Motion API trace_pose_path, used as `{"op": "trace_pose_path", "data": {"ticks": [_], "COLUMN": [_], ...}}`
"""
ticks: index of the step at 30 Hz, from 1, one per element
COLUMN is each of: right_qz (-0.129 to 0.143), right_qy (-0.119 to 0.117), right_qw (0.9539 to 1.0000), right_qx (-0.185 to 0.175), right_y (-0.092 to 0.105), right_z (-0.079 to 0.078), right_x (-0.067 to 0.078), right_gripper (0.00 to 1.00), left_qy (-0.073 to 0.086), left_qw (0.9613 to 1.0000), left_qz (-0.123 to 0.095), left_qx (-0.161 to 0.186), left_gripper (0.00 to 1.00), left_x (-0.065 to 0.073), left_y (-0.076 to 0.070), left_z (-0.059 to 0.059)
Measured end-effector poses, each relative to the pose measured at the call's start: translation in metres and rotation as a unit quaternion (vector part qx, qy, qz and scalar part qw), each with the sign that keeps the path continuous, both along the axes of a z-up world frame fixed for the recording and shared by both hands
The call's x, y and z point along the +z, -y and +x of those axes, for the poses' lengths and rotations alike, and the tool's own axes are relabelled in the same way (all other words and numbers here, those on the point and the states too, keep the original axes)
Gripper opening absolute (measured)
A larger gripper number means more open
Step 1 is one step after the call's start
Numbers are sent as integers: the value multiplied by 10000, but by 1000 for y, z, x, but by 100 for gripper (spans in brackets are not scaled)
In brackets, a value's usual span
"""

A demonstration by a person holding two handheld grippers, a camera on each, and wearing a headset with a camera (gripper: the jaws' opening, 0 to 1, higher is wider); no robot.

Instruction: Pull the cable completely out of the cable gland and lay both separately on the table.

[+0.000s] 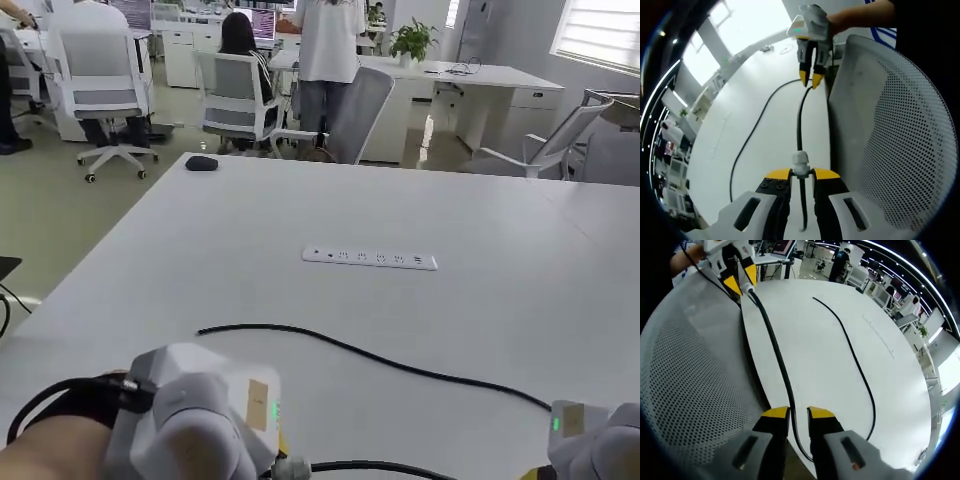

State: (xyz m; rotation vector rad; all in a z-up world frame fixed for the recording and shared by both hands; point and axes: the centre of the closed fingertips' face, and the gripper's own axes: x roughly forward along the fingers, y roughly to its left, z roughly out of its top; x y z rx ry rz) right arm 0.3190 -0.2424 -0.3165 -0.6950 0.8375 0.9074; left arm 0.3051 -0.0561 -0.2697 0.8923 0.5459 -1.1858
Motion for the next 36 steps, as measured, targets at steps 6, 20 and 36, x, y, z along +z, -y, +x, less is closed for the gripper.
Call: {"op": "trace_pose_path", "data": {"ticks": [6,20,36], "right_qz": [1339,1528,971], "right_qy": [-107,116,34], "right_qw": [9907,9857,9848], "right_qx": [212,697,1438], "right_y": [-50,-95,-127], "right_z": [-4,-6,-12], "right_x": [31,64,47], "right_gripper": [27,26,4], "left_qy": [10,109,162], "left_qw": [10000,9998,9998], "left_qz": [85,159,77], "left_qx": [-21,-32,-12], "left_gripper": [17,17,17], "left_x": [-1,3,11], "left_y": [0,6,10], "left_z": [1,3,-3]}}
